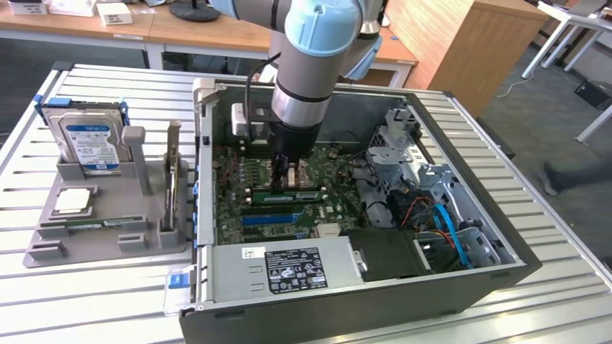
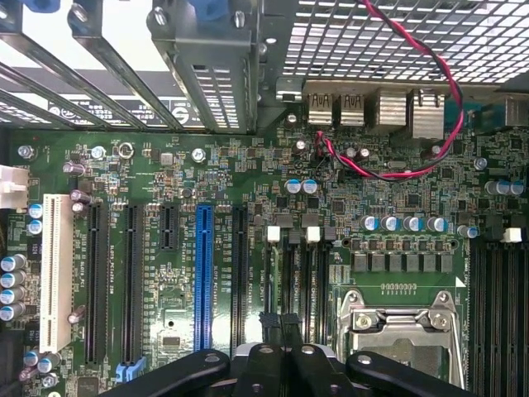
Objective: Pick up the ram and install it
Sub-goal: 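Press down the ram until it locks into place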
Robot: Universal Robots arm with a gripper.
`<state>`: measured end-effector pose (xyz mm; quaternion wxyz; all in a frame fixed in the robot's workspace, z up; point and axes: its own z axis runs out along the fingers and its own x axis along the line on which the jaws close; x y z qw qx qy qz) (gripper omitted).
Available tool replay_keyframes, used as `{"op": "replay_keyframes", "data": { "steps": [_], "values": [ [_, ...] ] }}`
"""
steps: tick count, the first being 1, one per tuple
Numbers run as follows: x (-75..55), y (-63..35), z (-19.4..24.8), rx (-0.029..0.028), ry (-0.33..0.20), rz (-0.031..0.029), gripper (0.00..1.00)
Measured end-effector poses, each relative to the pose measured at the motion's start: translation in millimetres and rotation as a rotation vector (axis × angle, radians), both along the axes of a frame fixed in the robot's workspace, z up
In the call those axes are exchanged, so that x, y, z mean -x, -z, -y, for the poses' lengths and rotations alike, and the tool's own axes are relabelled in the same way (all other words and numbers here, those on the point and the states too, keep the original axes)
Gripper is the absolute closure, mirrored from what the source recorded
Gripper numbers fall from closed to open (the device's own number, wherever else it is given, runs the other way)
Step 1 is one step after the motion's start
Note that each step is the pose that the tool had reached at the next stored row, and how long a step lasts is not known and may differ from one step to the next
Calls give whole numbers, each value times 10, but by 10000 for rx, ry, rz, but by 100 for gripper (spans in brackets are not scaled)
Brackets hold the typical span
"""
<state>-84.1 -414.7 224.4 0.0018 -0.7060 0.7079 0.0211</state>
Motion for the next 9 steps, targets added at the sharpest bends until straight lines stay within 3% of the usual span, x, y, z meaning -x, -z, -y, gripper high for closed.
{"op": "replay_keyframes", "data": {
  "steps": [9],
  "values": [
    [0,20,0,-1,-1,-1,89]
  ]
}}
